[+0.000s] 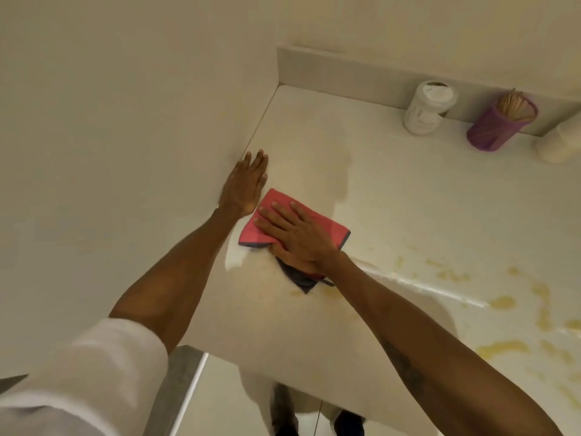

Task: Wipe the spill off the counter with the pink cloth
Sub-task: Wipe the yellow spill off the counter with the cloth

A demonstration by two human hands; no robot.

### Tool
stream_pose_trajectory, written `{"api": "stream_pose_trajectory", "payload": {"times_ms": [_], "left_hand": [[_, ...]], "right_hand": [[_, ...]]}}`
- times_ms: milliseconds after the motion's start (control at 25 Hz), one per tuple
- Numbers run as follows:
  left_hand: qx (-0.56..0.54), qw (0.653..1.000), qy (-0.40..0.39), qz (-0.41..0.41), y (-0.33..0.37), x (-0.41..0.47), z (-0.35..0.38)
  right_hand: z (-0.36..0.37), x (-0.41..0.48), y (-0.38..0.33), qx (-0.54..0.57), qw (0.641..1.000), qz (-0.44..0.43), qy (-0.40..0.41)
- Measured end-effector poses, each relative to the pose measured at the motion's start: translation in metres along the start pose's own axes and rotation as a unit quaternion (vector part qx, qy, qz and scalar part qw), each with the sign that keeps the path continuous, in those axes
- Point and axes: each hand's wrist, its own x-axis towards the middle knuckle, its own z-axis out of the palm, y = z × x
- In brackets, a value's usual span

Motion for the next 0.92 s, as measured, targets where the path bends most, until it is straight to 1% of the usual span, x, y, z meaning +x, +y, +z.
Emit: {"api": "stream_pose_trajectory", "payload": {"times_ms": [200, 320, 400, 440, 560, 640, 720, 800, 880, 920], "left_hand": [[0.018, 1.000, -0.006, -0.007, 0.003, -0.001, -0.002], [0.027, 1.000, -0.001, -0.003, 0.005, -0.010, -0.005], [0.021, 1.000, 0.001, -0.009, 0.009, -0.018, -0.004], [0.018, 1.000, 0.001, -0.013, 0.011, -0.022, -0.002], [0.026, 1.000, -0.003, -0.017, 0.013, -0.029, 0.002], [0.029, 0.999, -0.002, -0.016, 0.014, -0.029, 0.004], [0.026, 0.999, -0.007, -0.017, 0.014, -0.028, 0.004], [0.025, 0.999, -0.004, -0.028, 0.017, -0.030, 0.005], [0.025, 0.998, 0.008, -0.051, 0.022, -0.034, 0.006], [0.027, 0.998, 0.013, -0.063, 0.025, -0.037, 0.007]], "right_hand": [[0.006, -0.040, -0.060, -0.003, 0.999, -0.035, -0.019], [0.010, -0.090, -0.065, 0.023, 0.999, -0.023, -0.018], [0.010, -0.112, -0.050, 0.032, 0.999, 0.017, -0.010], [0.009, -0.112, -0.042, 0.028, 0.998, 0.056, -0.006], [0.000, -0.078, -0.030, 0.047, 0.977, 0.205, 0.020], [-0.001, -0.049, -0.047, 0.071, 0.962, 0.259, 0.046], [0.007, -0.040, -0.085, 0.086, 0.956, 0.274, 0.061], [0.019, -0.060, -0.123, 0.105, 0.958, 0.258, 0.065], [0.027, -0.100, -0.135, 0.117, 0.960, 0.244, 0.069], [0.029, -0.122, -0.129, 0.119, 0.955, 0.259, 0.078]]}}
